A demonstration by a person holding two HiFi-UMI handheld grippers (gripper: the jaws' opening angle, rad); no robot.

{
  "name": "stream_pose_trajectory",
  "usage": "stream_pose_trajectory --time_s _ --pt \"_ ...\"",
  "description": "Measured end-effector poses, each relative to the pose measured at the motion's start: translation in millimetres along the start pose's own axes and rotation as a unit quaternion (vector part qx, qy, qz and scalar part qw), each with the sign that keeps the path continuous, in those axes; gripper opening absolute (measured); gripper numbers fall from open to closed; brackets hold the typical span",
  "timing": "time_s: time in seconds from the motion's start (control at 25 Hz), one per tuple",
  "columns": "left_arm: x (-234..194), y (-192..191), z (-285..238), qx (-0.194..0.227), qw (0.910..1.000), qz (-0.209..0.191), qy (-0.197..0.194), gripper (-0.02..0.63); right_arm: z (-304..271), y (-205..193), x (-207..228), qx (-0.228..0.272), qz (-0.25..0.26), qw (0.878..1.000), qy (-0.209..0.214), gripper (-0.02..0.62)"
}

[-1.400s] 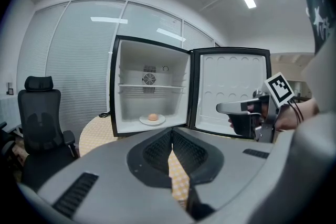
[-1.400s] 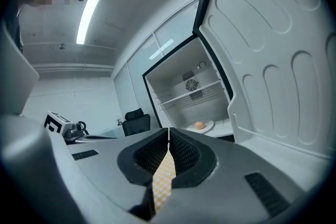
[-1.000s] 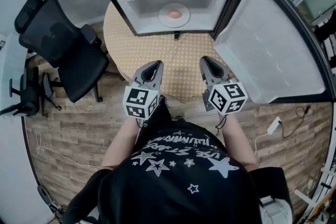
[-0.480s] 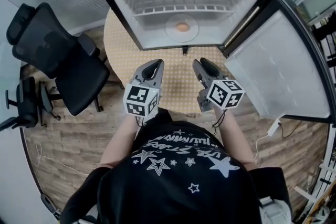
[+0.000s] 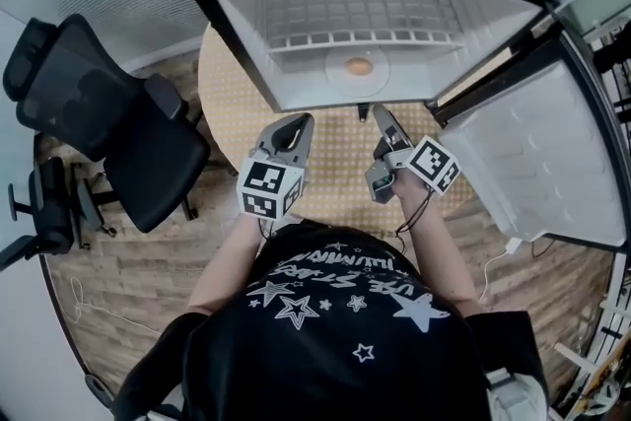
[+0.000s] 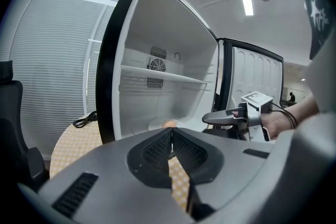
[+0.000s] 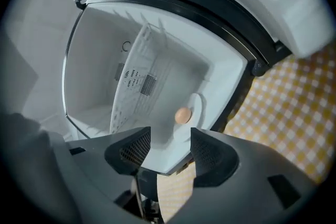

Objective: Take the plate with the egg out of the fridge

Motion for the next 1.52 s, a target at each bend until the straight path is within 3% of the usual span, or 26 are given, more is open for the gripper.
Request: stream_pose_trajectory --time_s 0.28,0.6,1.12,1.28,1.52 --pt "2 -3 -16 -0.012 0.9990 -0.002 -0.044 0.009 -22 -1 24 0.025 -0.119 0.992 -0.026 0.224" --pt "-5 -4 -28 -0.016 0.9973 0.003 -0.072 0.009 -43 1 44 0.045 -0.192 0.979 -0.043 0.222" --pt "-6 -13 -35 -0.024 0.9969 0.006 -0.075 0.009 -62 3 42 0.048 -0.188 0.981 -0.029 0.219" --pt "-6 -15 -36 -0.026 0.9970 0.005 -0.073 0.009 -67 -1 50 0.039 -0.168 0.983 -0.056 0.059" --pt "-7 -13 -38 -0.022 0.9973 -0.001 -0.070 0.009 -67 -2 53 0.036 -0.149 0.986 -0.059 0.043"
Point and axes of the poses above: the fingertips, and each gripper's own axes: z backward along the fingers, x to its right, y out of its top, the point moved 4 cm from there along z, backward along the fingers, and after that the axes turned 4 degrees about -y, right-handed, at the moved point
